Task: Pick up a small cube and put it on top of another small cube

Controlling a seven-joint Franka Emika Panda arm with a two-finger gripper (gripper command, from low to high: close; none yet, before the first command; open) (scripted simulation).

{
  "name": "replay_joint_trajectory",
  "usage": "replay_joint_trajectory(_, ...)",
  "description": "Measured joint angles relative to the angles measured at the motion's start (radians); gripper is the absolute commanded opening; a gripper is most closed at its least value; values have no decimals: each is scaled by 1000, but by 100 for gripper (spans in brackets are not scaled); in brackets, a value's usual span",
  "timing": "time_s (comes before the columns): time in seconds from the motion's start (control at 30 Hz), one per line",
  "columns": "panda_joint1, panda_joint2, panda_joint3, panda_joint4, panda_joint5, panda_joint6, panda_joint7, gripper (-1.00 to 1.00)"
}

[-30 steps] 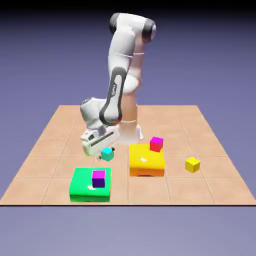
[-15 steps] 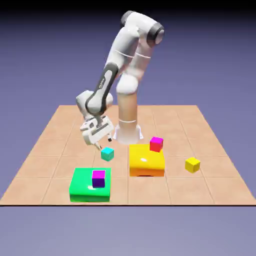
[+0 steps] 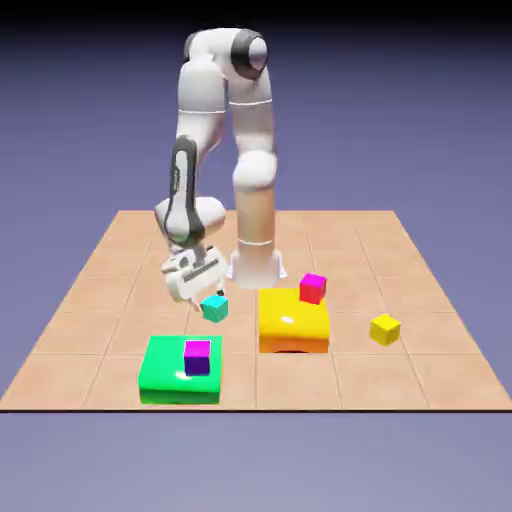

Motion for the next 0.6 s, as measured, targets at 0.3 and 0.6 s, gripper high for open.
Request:
replay_joint_trajectory(0.3,1,-30,-1,4,4,27,-9,-100)
replay_joint_trajectory(0.6,-9,296,14,-40,-43,-273,89,-100)
